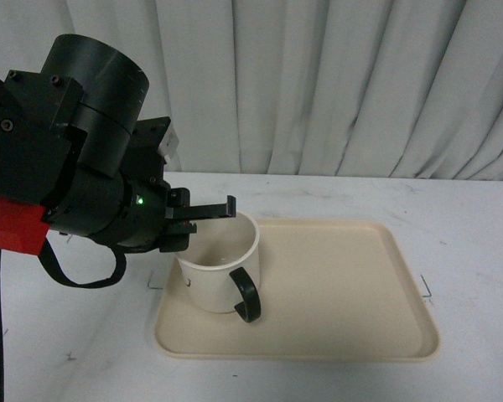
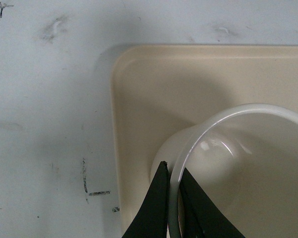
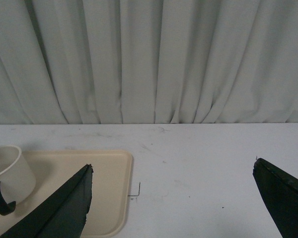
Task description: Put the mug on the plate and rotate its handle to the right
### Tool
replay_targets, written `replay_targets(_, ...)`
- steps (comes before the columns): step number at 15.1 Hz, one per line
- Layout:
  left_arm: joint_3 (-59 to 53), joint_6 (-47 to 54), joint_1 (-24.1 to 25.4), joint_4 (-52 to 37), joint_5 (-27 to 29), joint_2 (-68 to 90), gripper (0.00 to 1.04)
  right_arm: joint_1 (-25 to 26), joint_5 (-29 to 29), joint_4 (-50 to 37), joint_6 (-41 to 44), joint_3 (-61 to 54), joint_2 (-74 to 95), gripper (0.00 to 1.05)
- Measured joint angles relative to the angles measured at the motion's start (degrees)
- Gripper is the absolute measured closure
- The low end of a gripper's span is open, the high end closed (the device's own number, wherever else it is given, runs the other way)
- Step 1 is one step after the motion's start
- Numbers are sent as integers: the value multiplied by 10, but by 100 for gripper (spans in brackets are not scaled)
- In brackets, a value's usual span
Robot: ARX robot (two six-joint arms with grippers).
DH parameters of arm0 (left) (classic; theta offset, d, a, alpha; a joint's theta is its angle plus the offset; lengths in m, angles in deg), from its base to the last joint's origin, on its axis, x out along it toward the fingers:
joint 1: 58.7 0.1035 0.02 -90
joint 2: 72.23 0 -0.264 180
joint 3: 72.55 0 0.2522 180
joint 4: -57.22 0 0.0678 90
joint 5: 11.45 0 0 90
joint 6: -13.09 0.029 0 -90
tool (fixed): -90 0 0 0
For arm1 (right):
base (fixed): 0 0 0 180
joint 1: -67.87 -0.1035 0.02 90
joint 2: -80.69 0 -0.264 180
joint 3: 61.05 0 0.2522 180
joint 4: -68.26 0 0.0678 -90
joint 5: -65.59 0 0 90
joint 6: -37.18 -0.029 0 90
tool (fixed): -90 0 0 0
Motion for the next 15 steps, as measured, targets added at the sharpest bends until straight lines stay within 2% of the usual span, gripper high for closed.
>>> replay_targets(5,2,13,0,8,-2,0,101,0,0,0,0,0,0,6)
replay_targets(14,1,38,8,-4,-9,-15,5,0,0,0,0,0,0,6)
replay_targets(15,0,38,10,-15,-6,-26,7,0,0,0,0,0,0,6)
